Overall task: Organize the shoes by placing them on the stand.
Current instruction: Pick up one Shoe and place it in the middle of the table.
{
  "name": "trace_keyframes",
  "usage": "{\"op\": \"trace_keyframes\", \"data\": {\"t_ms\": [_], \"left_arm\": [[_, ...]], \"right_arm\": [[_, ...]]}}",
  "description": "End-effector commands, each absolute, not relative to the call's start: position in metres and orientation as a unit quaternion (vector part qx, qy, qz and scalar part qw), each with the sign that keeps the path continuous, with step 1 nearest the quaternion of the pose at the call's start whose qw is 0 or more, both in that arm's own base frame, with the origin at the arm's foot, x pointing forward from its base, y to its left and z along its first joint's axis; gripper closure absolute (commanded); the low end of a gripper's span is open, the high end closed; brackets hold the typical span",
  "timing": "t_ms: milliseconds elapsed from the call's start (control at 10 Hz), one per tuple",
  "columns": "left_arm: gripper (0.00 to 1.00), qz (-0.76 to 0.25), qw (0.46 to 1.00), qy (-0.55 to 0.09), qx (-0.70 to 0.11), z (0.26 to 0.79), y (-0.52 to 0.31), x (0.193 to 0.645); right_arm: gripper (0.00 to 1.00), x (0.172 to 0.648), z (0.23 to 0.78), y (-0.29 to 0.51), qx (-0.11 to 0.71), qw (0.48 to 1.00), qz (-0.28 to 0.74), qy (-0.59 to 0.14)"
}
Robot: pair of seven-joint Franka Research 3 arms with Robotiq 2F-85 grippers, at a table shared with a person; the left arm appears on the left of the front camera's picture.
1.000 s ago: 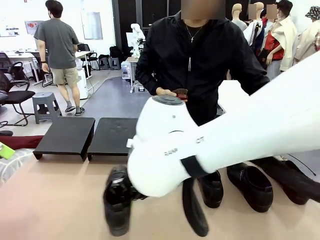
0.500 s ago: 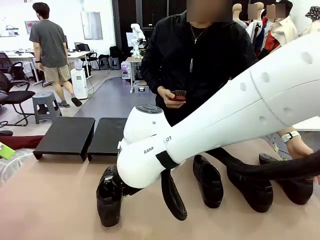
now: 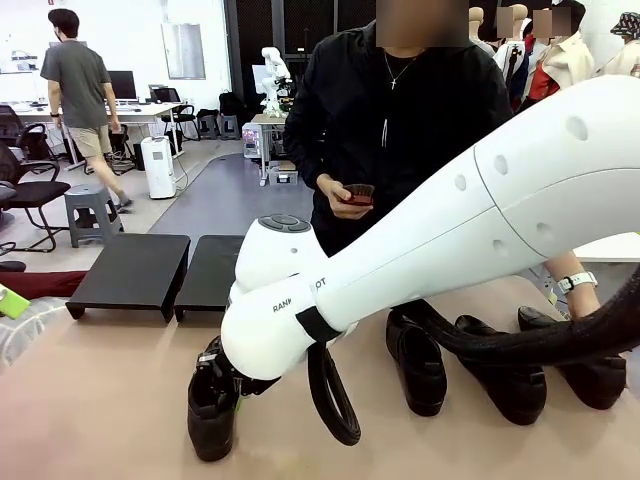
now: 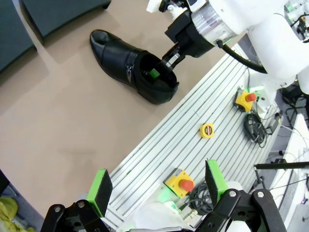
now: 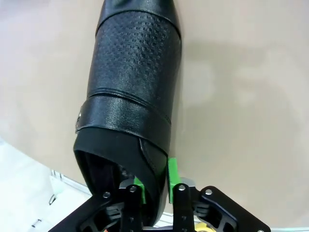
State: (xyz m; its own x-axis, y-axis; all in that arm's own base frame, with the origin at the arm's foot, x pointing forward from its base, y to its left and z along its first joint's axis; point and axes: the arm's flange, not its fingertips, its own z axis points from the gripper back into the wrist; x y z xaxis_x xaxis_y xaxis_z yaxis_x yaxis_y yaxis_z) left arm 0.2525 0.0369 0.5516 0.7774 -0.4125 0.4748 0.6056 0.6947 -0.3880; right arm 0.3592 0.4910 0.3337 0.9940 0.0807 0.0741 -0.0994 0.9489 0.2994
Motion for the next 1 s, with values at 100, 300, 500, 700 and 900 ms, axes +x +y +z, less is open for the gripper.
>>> {"op": "trace_keyframes", "data": {"t_ms": [100,300,500,700,900], "left_arm": [[0.0,-0.289,0.897,-0.183,-0.281,0.552,0.038,0.252],[0.0,-0.289,0.897,-0.183,-0.281,0.552,0.038,0.252],[0.0,-0.289,0.897,-0.183,-0.281,0.552,0.038,0.252],[0.0,-0.289,0.897,-0.183,-0.281,0.552,0.038,0.252],[0.0,-0.289,0.897,-0.183,-0.281,0.552,0.038,0.252]], "right_arm": [[0.0,0.357,0.361,0.468,0.178,0.982,0.056,-0.028],[0.0,0.362,0.387,0.403,0.165,0.983,0.067,-0.031],[0.0,0.369,0.403,0.337,0.128,0.986,0.108,-0.014],[0.0,0.372,0.412,0.285,0.122,0.988,0.091,-0.015],[0.0,0.371,0.413,0.285,0.112,0.982,0.149,-0.019]]}}
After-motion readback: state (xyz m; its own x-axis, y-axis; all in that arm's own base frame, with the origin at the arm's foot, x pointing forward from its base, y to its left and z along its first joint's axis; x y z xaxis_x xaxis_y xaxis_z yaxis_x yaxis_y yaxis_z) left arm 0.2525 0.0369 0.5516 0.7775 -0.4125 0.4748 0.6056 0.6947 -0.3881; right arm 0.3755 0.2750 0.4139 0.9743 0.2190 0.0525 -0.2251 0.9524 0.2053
